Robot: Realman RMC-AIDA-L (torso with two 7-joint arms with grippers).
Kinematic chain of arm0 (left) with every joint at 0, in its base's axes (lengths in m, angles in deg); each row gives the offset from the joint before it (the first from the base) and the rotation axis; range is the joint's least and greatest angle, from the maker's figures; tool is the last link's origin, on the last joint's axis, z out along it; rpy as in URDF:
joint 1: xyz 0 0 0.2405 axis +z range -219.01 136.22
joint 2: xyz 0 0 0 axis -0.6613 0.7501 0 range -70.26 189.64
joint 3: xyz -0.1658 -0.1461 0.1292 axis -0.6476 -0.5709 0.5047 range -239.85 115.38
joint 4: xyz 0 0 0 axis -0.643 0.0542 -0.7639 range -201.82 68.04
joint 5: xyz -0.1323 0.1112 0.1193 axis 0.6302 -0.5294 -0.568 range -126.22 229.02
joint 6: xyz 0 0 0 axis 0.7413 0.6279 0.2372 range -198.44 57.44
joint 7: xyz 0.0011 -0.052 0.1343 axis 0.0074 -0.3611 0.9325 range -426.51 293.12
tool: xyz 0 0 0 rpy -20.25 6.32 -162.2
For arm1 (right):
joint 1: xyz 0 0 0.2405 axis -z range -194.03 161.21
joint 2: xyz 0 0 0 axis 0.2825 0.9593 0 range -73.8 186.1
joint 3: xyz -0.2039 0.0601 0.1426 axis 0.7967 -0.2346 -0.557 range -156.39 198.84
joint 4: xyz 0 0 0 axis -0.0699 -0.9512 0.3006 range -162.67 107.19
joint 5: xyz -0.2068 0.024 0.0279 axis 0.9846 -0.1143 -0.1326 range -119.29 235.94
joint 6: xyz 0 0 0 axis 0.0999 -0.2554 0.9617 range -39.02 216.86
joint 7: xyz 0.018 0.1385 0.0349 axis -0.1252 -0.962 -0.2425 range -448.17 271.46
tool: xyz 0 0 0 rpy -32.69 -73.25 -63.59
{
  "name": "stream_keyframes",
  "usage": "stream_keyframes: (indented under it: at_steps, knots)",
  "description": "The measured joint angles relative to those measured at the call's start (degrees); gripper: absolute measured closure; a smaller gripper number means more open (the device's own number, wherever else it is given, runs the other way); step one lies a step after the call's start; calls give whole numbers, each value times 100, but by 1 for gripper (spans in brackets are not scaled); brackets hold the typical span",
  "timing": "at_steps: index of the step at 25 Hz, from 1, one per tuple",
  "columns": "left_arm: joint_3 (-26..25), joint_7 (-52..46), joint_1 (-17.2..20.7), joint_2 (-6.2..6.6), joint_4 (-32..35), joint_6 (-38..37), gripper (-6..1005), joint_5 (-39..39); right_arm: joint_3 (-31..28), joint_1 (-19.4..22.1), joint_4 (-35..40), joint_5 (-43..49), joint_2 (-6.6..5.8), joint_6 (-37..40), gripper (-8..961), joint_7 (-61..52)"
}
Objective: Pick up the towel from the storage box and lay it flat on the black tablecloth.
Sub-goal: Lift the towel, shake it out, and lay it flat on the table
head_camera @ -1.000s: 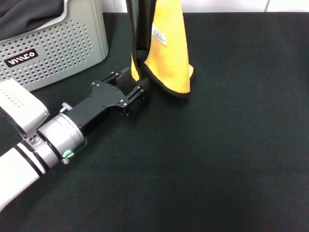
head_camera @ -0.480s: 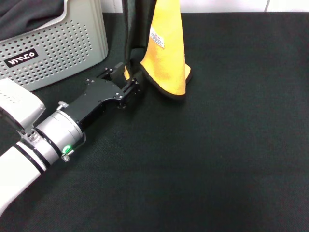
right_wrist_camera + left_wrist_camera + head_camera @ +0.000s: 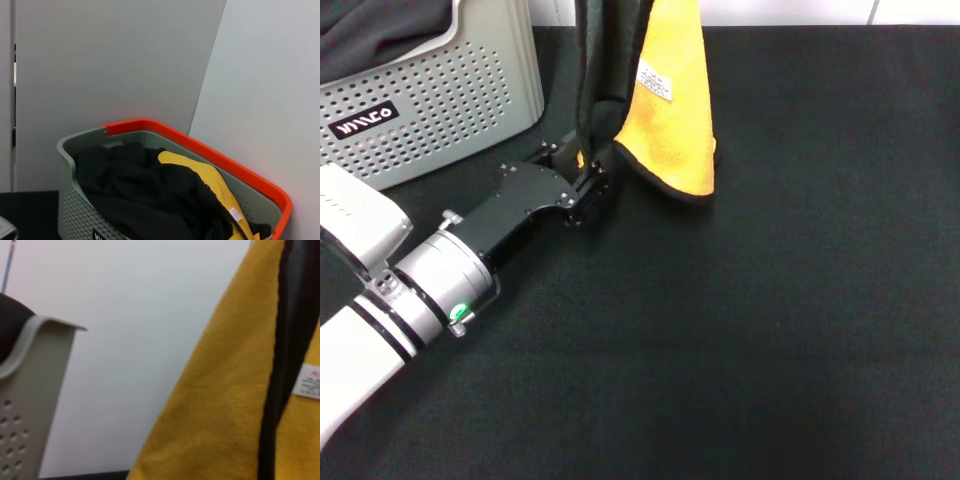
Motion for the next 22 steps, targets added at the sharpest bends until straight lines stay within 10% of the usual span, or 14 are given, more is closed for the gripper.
stream_keyframes:
  at_steps: [15,22]
  knots:
    - [127,-160,41,61,-273,-862,887,119,-7,443,372,-108,-8,176,856,-30]
    - [77,-404,49,241,-575,-1964,962,-84,-566,1265,654,-1040,-23,693,851,16]
